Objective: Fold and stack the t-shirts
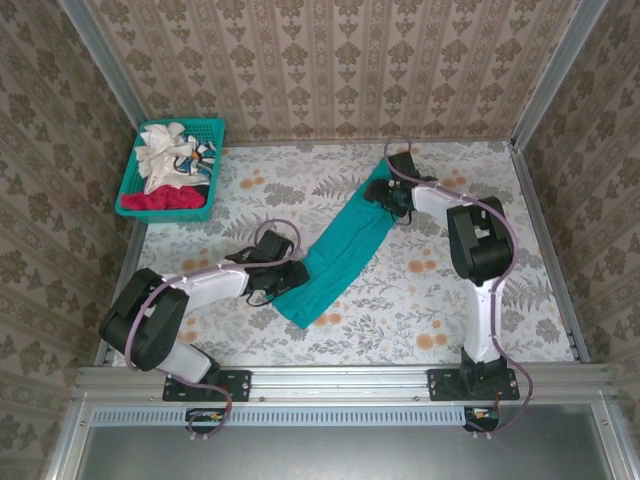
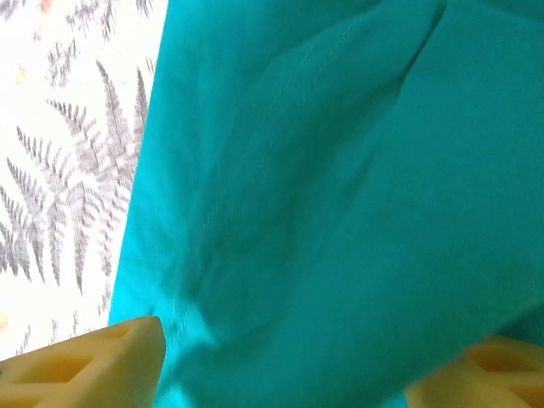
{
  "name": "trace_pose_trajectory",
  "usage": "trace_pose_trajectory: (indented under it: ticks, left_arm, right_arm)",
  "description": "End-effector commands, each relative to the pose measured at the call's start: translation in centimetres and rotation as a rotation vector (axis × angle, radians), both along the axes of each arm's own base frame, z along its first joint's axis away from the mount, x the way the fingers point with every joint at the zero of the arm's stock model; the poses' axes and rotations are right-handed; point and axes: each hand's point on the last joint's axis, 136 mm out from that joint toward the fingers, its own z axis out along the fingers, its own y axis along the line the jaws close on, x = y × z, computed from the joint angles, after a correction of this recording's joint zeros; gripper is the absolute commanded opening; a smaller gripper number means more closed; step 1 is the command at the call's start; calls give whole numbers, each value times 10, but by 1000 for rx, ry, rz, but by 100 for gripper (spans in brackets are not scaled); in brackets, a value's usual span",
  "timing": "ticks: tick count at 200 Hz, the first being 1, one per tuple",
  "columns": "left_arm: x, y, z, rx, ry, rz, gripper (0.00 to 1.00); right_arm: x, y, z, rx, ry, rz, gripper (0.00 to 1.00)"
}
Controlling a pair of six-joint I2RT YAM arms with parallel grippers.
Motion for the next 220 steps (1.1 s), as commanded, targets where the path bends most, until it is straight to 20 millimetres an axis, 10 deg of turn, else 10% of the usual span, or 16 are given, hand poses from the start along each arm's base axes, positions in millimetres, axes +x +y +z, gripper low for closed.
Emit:
trace_pose_trajectory:
  ticks: [1, 57, 128, 176, 220]
  left_arm:
    - [-45, 11, -22, 57, 155, -30, 50]
    - [-33, -53, -1, -57, 58, -249, 59]
    - [35, -25, 67, -2, -287, -249, 83]
    - [81, -47, 67, -80, -290, -254, 78]
    - [89, -83, 27, -178, -147, -306, 64]
  right_arm:
    - [15, 6, -18, -2, 68, 30, 72]
    - [60, 42, -4, 95, 41, 105, 73]
    - [14, 29, 87, 20, -199, 148, 73]
    - [-56, 48, 65, 80, -159, 151, 72]
    - [-63, 57, 30, 123, -84, 98, 72]
